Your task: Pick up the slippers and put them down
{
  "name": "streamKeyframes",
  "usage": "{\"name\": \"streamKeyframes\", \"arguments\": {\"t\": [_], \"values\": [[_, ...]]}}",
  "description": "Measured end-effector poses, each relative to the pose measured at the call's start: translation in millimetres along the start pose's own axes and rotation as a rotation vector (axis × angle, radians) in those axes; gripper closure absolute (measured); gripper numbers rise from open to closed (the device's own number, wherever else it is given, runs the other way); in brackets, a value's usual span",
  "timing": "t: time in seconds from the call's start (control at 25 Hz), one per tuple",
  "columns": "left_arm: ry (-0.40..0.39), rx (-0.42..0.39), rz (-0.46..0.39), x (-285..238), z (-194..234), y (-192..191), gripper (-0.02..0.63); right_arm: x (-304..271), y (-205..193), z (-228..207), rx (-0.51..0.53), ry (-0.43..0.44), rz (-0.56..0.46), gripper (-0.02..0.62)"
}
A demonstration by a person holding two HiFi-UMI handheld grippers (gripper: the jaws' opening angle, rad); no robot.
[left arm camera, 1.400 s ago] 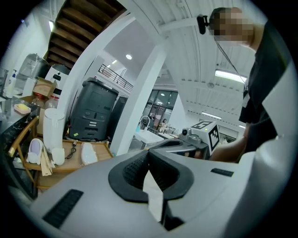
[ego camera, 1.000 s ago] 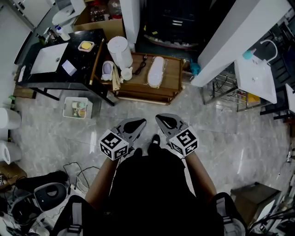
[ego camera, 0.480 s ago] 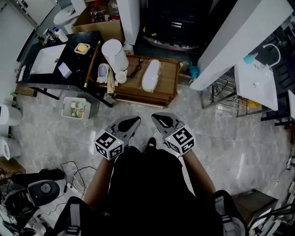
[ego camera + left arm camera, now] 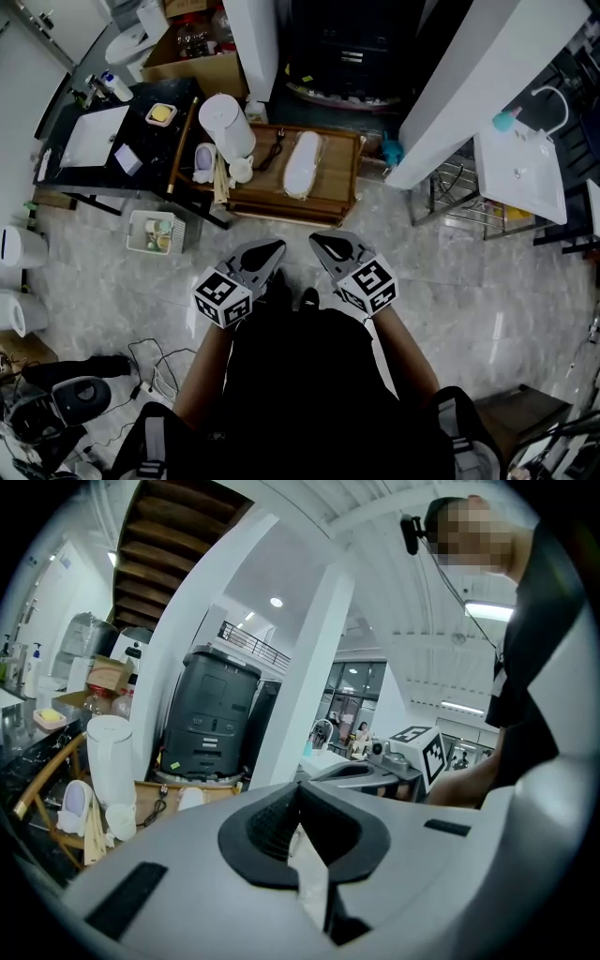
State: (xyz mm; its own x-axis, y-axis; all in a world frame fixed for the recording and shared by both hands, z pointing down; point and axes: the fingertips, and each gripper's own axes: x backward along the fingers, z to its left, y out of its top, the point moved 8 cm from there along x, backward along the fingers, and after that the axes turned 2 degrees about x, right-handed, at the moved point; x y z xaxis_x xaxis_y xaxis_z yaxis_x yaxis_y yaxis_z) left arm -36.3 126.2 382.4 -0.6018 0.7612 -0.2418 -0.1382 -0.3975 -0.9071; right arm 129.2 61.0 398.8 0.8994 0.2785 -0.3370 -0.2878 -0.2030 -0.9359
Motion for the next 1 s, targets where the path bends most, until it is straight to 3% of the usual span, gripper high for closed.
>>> {"name": "streamKeyframes", "arguments": {"t": [1.0], "values": [[-0.136, 0.018, 0.05, -49, 114, 45, 0.595, -81, 30, -62, -0.055, -0.115, 0.027, 0.588]]}}
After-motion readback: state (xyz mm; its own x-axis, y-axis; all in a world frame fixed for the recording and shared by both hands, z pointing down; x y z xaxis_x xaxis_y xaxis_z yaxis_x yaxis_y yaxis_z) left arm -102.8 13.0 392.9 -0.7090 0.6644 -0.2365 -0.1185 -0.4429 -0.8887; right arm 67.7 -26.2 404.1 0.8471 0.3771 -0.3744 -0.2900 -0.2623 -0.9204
